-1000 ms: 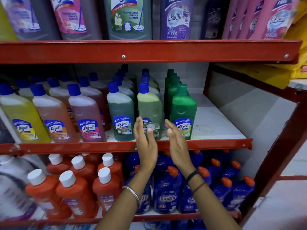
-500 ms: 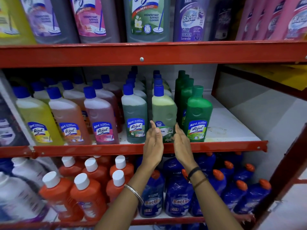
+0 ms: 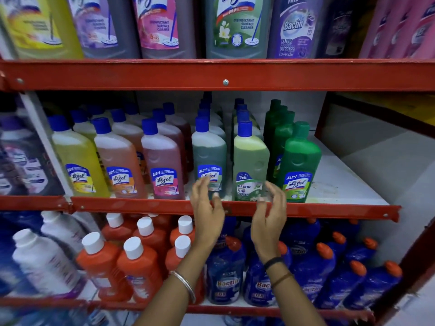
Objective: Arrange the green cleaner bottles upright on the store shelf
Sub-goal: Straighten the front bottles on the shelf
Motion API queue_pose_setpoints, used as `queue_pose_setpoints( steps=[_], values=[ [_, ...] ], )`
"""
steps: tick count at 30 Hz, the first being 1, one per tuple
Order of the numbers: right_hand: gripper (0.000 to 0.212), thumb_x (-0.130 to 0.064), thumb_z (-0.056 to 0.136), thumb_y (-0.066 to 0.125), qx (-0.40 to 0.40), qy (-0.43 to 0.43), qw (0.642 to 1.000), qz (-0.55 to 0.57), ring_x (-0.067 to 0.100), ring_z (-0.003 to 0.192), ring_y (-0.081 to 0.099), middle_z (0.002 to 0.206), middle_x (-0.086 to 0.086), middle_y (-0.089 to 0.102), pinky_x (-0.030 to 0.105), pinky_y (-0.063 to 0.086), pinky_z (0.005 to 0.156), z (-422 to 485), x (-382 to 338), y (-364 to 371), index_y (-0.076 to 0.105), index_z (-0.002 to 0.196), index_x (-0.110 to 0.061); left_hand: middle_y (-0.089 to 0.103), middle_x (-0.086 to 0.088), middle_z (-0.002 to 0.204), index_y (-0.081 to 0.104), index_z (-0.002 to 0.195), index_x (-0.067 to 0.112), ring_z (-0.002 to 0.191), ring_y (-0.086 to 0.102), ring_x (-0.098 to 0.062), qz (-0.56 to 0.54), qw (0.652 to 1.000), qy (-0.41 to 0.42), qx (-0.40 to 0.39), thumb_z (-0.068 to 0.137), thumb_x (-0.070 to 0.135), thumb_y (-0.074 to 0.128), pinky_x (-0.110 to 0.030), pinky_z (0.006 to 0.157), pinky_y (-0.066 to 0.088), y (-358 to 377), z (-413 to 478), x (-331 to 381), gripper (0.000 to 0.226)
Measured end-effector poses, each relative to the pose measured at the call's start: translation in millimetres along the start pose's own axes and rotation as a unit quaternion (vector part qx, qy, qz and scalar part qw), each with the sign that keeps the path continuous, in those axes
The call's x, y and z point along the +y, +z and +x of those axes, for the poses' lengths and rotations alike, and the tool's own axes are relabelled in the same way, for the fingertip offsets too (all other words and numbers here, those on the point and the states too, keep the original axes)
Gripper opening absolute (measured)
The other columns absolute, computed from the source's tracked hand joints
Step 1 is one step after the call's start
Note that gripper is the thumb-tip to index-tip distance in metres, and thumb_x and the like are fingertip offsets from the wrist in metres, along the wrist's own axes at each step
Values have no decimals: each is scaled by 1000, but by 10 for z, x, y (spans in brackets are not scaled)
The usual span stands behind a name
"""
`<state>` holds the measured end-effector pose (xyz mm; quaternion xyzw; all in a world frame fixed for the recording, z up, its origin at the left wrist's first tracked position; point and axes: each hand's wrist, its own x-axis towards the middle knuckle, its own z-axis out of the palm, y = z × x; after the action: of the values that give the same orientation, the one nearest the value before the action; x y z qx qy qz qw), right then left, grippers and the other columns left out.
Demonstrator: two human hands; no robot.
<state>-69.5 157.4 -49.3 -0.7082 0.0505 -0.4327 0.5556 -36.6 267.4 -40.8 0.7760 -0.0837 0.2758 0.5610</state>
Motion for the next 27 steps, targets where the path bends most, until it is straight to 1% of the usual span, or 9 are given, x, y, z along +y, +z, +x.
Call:
queue_pose_setpoints(
  steps=[2,4,7,9,11,13,22,25,27],
  values=[
    [49,-10,81,35,-117,-23,992,28,18,127,47,133,8,54,39,37,110,-80,-33,150,53,126,-8,32,-17,144,33,138,4,136,29,-24,9,1000,-7,5,79,-15,41,0,105,12,-125,103,-124,63],
    [61,-7,77,32,-250,12,968,12,20,138,36,147,10,41,38,29,116,-86,-68,345,38,138,-7,27,-19,148,23,142,0,140,24,-27,37,998,-18,-50,76,-18,37,5,102,8,-209,226,-222,70],
    [69,3,79,34,-322,51,943,-73,24,145,18,156,17,20,23,11,117,-26,-117,612,14,146,1,29,-19,150,12,145,4,139,28,-28,76,989,-21,-128,82,-9,43,-23,114,22,-267,387,-282,71],
    [72,11,80,36,-321,70,939,-104,26,145,17,155,20,18,16,10,110,41,-157,710,8,146,4,30,-16,151,2,146,9,137,31,-28,85,982,-25,-168,86,1,47,-40,113,29,-317,427,-278,76],
    [75,13,79,38,-312,78,940,-117,29,141,26,152,22,26,24,20,113,119,-168,744,6,146,4,27,-16,152,-8,145,13,138,30,-29,91,975,-23,-200,89,8,47,-45,113,30,-352,424,-239,79],
    [76,13,77,37,-305,73,940,-136,32,137,32,149,23,30,33,27,114,134,-180,767,6,146,2,23,-20,151,-11,145,13,137,29,-32,99,970,-30,-222,88,3,44,-43,113,28,-402,409,-210,80],
    [73,14,77,33,-270,51,948,-159,32,125,46,143,22,42,38,38,109,13,-155,670,16,146,-1,21,-16,149,-9,146,18,136,29,-29,82,966,-53,-238,76,-14,36,-22,102,23,-552,267,-217,89],
    [74,12,76,34,-270,61,949,-150,20,101,49,130,23,53,29,41,95,-15,-143,658,17,146,-5,17,-14,152,-10,146,19,138,26,-28,72,962,-59,-255,77,-13,35,-19,99,21,-607,263,-211,88],
    [74,9,77,34,-277,72,947,-143,16,98,45,120,17,57,27,39,90,-9,-125,659,17,147,-8,13,-13,154,-11,145,18,140,21,-26,76,954,-50,-284,78,-13,35,-17,98,20,-661,277,-202,87]
  ],
)
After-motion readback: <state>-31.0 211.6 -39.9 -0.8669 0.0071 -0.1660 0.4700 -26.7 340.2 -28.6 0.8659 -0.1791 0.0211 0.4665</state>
